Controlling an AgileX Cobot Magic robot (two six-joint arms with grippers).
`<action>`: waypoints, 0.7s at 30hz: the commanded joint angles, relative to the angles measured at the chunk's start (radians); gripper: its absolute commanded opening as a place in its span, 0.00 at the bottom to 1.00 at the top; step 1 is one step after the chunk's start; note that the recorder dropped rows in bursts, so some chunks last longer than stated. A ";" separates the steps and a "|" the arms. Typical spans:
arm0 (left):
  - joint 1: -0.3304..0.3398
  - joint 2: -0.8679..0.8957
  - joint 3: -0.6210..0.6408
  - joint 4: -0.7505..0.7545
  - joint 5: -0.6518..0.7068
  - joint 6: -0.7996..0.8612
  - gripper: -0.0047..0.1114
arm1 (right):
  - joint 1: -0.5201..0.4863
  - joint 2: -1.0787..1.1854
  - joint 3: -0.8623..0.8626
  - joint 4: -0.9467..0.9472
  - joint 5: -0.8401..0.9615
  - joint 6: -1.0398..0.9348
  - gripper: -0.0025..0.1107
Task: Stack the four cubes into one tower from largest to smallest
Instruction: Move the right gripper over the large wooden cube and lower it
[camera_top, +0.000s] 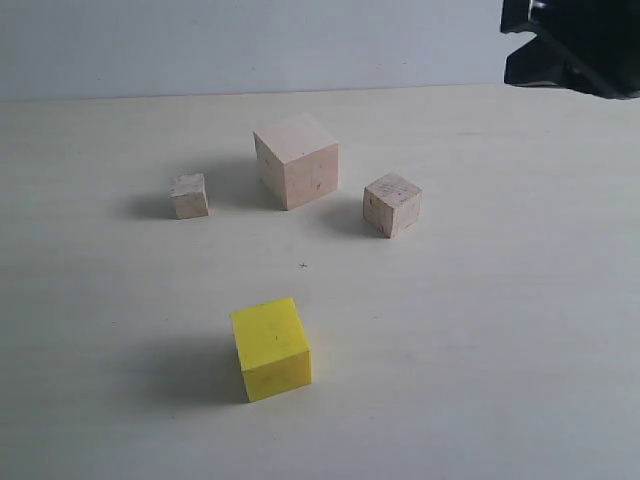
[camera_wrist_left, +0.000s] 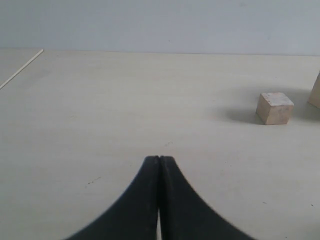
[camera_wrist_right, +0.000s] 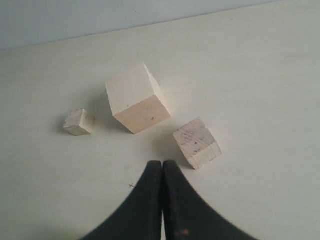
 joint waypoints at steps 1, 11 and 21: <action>-0.007 -0.006 0.003 -0.008 -0.008 -0.001 0.04 | 0.001 0.071 -0.008 0.006 -0.024 -0.101 0.02; -0.007 -0.006 0.003 -0.008 -0.008 -0.001 0.04 | 0.001 0.294 -0.074 0.164 -0.020 -0.241 0.02; -0.007 -0.006 0.003 -0.008 -0.008 -0.001 0.04 | 0.001 0.450 -0.313 0.186 0.004 -0.279 0.02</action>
